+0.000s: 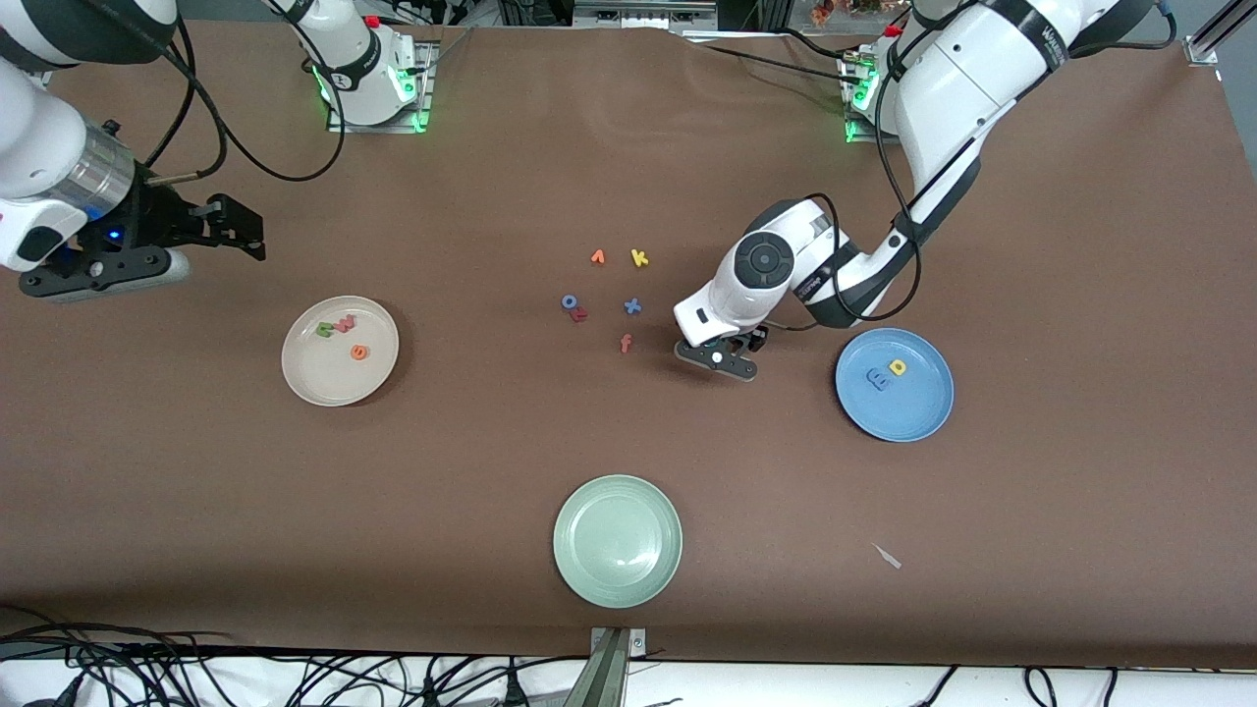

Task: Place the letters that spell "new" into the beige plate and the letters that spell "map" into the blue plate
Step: 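Grasp the teal p with the left gripper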

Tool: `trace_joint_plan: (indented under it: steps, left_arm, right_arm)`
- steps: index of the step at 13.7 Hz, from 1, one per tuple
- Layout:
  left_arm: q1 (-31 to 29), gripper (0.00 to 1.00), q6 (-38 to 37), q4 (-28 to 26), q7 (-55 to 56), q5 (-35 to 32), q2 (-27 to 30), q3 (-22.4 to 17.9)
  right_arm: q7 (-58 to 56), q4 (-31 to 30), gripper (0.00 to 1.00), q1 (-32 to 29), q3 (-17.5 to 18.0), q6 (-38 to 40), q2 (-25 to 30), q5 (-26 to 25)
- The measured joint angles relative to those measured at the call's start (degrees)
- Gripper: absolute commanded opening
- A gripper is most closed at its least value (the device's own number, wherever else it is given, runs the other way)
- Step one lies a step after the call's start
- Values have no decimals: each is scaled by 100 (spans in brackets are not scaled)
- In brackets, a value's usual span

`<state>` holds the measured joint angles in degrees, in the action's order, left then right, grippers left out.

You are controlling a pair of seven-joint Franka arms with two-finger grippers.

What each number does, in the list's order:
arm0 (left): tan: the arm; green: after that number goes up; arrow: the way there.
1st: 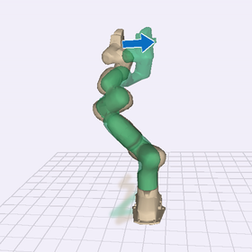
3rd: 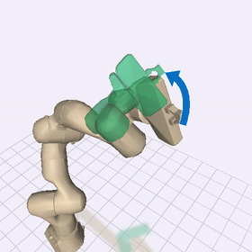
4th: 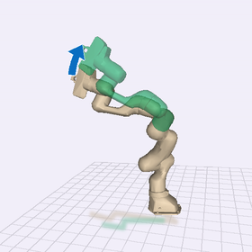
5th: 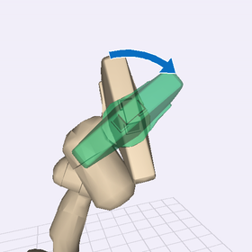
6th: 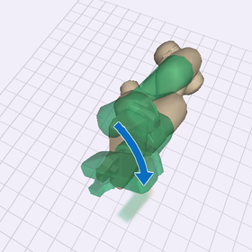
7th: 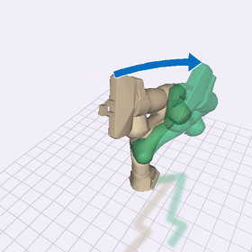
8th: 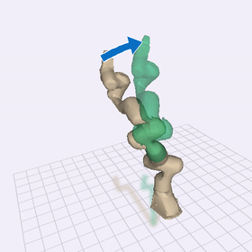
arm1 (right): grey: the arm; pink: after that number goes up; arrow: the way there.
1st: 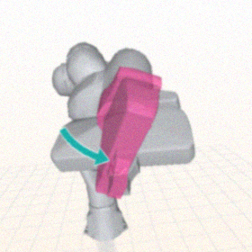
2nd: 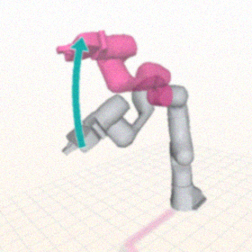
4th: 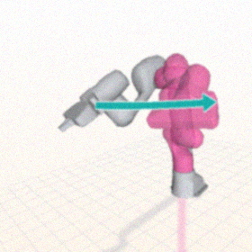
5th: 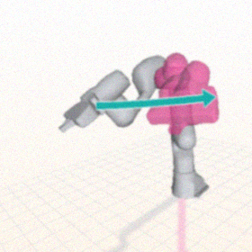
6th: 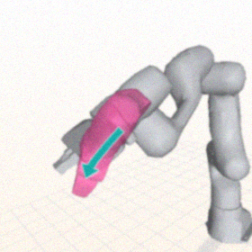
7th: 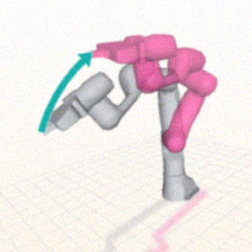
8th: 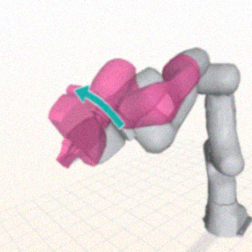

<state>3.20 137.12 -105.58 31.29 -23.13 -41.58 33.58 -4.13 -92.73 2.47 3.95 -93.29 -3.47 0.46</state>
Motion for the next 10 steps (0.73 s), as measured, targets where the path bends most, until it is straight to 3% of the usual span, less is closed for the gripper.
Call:
trace_joint_plan:
  steps: [2,8,10]
  left_arm:
    - [-1,31,13,3,4,-72,-37,-81]
    - [9,7,13,23,239,-82,-54,-109]
    - [8,6,-12,49,283,-83,-51,-109]
  right_arm:
    - [-3,23,100,-29,-102,-1,6,0]
    - [-4,90,100,-33,-106,-3,8,-104]
    - [-5,90,100,-33,-105,-4,7,-247]
